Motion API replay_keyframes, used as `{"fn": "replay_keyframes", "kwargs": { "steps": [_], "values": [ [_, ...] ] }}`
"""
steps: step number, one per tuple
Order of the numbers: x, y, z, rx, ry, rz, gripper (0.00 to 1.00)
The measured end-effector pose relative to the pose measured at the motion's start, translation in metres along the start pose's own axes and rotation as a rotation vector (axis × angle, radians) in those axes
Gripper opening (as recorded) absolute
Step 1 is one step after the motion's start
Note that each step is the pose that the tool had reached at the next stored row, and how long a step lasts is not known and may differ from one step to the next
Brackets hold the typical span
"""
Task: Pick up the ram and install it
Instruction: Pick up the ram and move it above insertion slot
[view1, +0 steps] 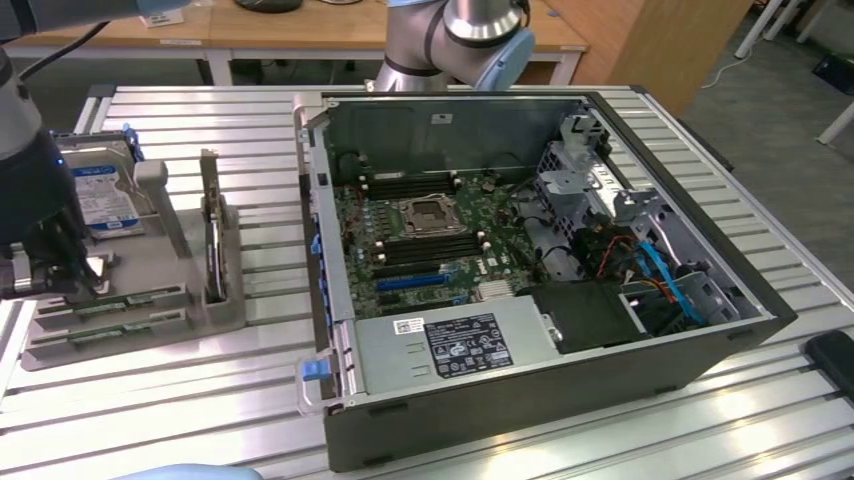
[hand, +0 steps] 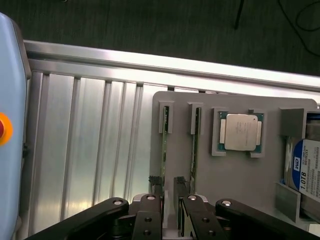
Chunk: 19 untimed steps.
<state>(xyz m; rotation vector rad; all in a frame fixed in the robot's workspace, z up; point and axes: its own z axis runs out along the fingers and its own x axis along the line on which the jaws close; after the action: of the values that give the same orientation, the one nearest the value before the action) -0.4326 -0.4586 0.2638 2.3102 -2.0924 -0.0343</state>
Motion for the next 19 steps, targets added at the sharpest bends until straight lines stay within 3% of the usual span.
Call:
{"fn": "replay_keyframes", "kwargs": {
  "steps": [8, 19],
  "values": [
    [0.000, -0.0004, 0.0004, 0.0001, 0.0003, -0.004, 0.24],
    [-0.005, -0.0012, 0.0108, 0.0028, 0.0010, -0.004, 0.24]
  ]
}}
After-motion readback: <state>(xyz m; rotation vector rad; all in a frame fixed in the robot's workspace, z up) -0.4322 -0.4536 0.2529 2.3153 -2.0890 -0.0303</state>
